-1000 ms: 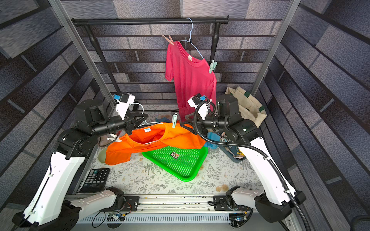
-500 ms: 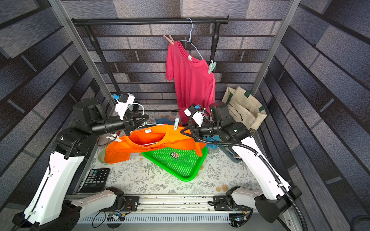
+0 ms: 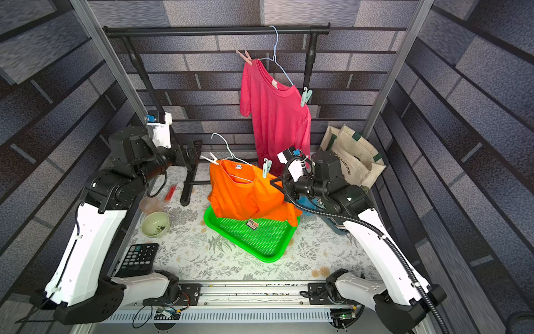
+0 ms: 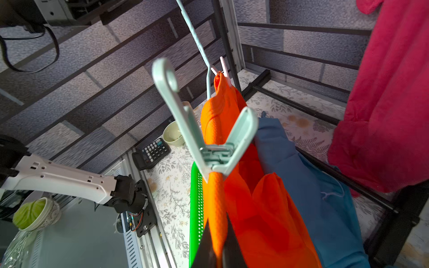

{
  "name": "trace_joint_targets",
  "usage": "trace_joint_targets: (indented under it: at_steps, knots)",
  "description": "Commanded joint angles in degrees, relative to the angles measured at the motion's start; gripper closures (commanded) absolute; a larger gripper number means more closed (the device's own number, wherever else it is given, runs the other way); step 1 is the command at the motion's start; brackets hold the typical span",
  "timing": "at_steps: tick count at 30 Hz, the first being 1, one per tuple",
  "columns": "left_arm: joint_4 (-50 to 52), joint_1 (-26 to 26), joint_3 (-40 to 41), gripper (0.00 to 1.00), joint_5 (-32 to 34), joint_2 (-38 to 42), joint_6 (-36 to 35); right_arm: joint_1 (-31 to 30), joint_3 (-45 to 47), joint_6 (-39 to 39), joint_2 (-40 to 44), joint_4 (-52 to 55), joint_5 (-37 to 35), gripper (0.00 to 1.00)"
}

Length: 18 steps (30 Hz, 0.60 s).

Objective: Use clothespins to secure the t-shirt on both sides of the hanger
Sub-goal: Hang the hanger on the clothesline.

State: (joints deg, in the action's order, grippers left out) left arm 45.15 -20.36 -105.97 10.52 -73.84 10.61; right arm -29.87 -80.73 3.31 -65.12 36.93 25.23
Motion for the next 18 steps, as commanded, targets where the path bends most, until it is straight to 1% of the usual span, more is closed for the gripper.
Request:
trace_joint_targets:
  at_steps: [1, 4, 7, 11, 14, 16, 18]
  knots:
    - [6.11, 0.72, -1.61, 0.0, 16.83, -2.18, 3.68, 0.34, -2.58, 1.95, 0.2, -4.97, -9.12, 1.0]
    - [1.59, 0.71, 2.92, 0.0, 13.56, 0.61, 3.67, 0.33, -7.54, 2.13, -1.65, -8.25, -15.46, 1.0]
    - [-2.65, 1.23, 7.17, 0.0, 11.76, 4.23, 4.04, 0.33, -15.7, 2.69, -5.71, -11.45, -20.24, 1.0]
    - [-3.79, 2.27, 9.76, 0.0, 9.8, 6.82, 5.02, 0.33, -31.21, 4.31, -14.21, -15.57, -23.23, 1.0]
    - [-4.29, 2.41, 11.13, 0.0, 6.4, 7.95, 4.45, 0.33, -42.19, 5.52, -21.04, -18.35, -24.8, 1.0]
    - [-4.81, 2.35, 12.25, 0.0, 4.28, 8.91, 4.42, 0.26, -49.06, 6.53, -25.64, -19.14, -26.34, 1.0]
    - [-4.98, 2.42, 13.35, 0.0, 3.8, 9.57, 4.35, 0.31, -55.51, 7.22, -30.33, -19.14, -27.05, 1.0]
